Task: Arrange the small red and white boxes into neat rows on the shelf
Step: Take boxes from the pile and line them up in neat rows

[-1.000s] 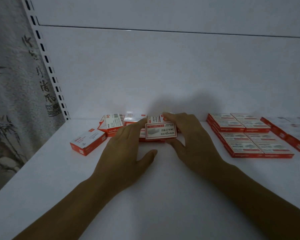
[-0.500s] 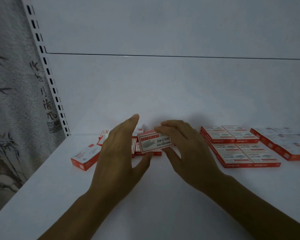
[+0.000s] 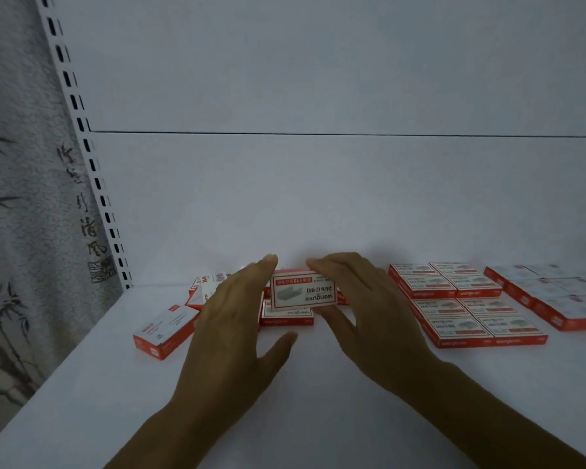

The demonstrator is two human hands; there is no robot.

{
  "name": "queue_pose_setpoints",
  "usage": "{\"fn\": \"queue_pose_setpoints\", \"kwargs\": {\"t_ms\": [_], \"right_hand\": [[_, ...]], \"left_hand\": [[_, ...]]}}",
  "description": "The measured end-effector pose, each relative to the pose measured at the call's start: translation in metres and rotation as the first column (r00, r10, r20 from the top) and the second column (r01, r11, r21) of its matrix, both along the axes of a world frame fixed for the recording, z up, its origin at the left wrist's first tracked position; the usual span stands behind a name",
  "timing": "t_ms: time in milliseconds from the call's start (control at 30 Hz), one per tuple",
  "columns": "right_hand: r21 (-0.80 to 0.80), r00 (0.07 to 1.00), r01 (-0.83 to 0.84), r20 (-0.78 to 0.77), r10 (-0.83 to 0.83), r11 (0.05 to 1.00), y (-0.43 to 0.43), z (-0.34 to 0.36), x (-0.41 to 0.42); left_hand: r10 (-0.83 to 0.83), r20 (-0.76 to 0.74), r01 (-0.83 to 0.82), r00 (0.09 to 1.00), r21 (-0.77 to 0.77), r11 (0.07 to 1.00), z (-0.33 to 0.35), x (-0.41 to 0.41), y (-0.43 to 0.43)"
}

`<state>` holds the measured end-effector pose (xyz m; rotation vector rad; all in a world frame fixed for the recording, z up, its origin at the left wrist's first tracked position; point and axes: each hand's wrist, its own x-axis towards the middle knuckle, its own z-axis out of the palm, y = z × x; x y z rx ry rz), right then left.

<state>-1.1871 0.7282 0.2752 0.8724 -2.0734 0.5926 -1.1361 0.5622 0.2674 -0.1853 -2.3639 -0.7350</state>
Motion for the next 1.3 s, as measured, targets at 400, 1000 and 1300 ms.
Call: {"fn": "queue_pose_setpoints", "kwargs": {"t_ms": [400, 1000, 1300], "right_hand": [[0.116, 0.990, 0.057, 0.125, -0.072, 0.992, 0.001, -0.005, 0.001], [0.065, 0.963, 0.024, 0.266, -0.041, 0.998, 0.004, -0.011, -0.005], [0.043, 0.947, 0.096, 0.303, -0.105, 0.994, 0.017, 0.019, -0.001]], "left_hand": [[0.012, 0.139, -0.012, 0.990, 0.002, 1.000, -0.007, -0.002, -0.007], [-0.026, 0.124, 0.026, 0.992, -0.001, 1.000, -0.004, -0.005, -0.006], [-0.075, 0.078, 0.078, 0.994, -0.030, 0.996, -0.003, 0.005, -0.005]]}}
